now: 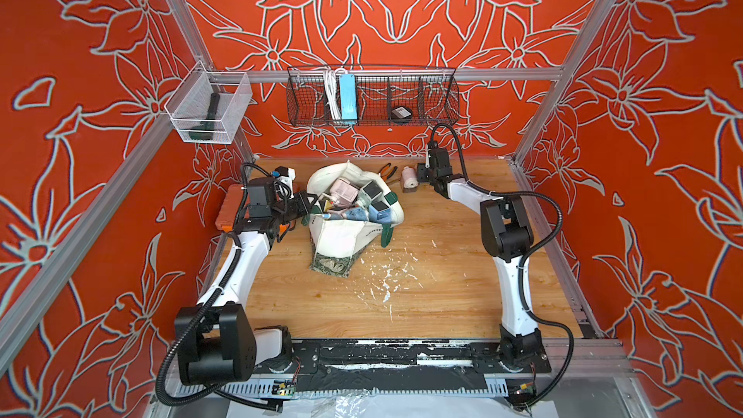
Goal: Take out the pencil sharpeners from the tote bags
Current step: Place the pencil sharpener at the center of the board.
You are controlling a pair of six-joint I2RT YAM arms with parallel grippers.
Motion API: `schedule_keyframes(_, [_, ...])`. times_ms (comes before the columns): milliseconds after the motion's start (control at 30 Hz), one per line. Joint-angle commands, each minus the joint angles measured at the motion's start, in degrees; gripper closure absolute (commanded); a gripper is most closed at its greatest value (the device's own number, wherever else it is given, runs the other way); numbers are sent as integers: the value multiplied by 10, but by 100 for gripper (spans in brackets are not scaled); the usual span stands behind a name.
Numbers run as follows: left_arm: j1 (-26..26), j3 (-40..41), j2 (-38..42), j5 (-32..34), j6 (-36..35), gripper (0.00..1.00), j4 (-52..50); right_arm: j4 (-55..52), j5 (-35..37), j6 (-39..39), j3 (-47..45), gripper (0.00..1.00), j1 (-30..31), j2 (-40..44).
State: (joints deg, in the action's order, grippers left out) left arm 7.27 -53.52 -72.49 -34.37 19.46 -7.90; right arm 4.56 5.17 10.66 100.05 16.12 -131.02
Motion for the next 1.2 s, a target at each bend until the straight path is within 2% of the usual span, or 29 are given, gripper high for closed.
schedule_keyframes(0, [-7, -18, 6, -25, -8, 100, 20, 17, -5, -6, -8, 82, 6, 23])
schedule_keyframes(400, [-9, -18, 5, -27, -8, 100, 20, 30, 4, -21, -11, 81, 6, 43])
schedule_keyframes(733, [-8, -18, 8, -26, -9, 100, 21, 41, -2, -37, -15, 80, 10, 24])
schedule_keyframes(800, [-8, -17, 8, -25, -8, 100, 22, 45, -2, -38, -26, 78, 11, 27])
schedule_keyframes(1033, [-8, -17, 7, -26, -7, 100, 22, 46, -2, -46, -41, 55, 11, 41])
schedule_keyframes(1167, [-8, -17, 6, -28, -7, 100, 21, 45, -5, -45, -53, 49, 11, 65])
